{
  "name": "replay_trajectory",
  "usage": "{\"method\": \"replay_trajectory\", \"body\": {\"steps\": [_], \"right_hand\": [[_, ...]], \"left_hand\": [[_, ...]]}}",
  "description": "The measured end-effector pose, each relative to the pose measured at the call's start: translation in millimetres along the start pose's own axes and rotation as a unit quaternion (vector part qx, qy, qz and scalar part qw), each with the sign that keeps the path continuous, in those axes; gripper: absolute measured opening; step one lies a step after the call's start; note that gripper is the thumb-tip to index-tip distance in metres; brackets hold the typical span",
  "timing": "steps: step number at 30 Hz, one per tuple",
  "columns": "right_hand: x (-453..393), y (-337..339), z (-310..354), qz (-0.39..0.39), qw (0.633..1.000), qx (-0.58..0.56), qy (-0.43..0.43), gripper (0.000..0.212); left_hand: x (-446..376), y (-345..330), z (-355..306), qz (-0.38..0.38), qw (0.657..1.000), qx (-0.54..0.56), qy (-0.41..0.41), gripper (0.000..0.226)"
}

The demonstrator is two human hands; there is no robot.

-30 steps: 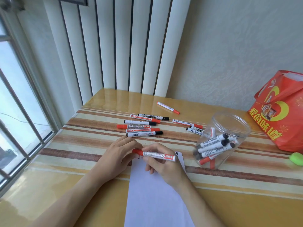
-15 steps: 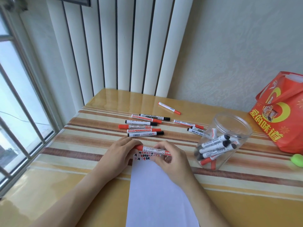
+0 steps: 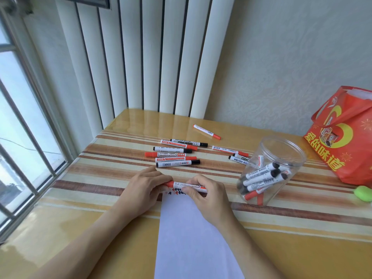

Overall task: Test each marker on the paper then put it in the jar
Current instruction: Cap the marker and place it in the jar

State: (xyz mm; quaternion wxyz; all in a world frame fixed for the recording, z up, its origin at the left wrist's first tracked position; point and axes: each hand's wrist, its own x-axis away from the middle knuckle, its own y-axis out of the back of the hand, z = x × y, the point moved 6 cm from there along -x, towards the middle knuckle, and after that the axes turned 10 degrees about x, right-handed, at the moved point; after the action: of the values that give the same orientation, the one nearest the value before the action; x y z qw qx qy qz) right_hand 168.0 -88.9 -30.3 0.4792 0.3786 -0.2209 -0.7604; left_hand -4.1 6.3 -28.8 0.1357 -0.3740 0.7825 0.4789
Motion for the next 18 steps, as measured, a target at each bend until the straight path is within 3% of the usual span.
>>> {"method": "replay_trajectory", "body": {"steps": [2, 5, 9, 13, 16, 18], "right_hand": [[1.1, 1.8, 0.4, 0.002, 1.000, -0.003, -0.006, 0.021], [1.2, 3.9, 3.5, 0.010, 1.000, -0.006, -0.011, 0.029], [-0.4, 2.4, 6.0, 0.039, 0.999, -0.014, -0.023, 0.038], [-0.2, 2.7, 5.5, 0.051, 0.998, -0.012, -0.028, 0.032], [-5.0, 13.9, 16.4, -0.026, 0.999, -0.024, 0.013, 0.010], [-10.6, 22.7, 19.2, -0.064, 0.993, -0.098, 0.001, 0.008]], "left_hand": [[0.2, 0.0, -0.3, 0.007, 1.000, 0.000, -0.008, 0.032], [1.1, -1.9, -0.7, 0.003, 1.000, -0.015, -0.024, 0.012], [2.7, -2.3, -0.5, 0.002, 0.999, -0.021, -0.033, 0.015], [1.9, -3.0, 0.0, 0.001, 0.999, -0.014, -0.034, 0.021], [-0.3, -2.4, -1.0, -0.006, 1.000, -0.014, -0.026, 0.028], [-0.8, -1.8, -2.5, -0.006, 1.000, -0.017, -0.016, 0.029]]}}
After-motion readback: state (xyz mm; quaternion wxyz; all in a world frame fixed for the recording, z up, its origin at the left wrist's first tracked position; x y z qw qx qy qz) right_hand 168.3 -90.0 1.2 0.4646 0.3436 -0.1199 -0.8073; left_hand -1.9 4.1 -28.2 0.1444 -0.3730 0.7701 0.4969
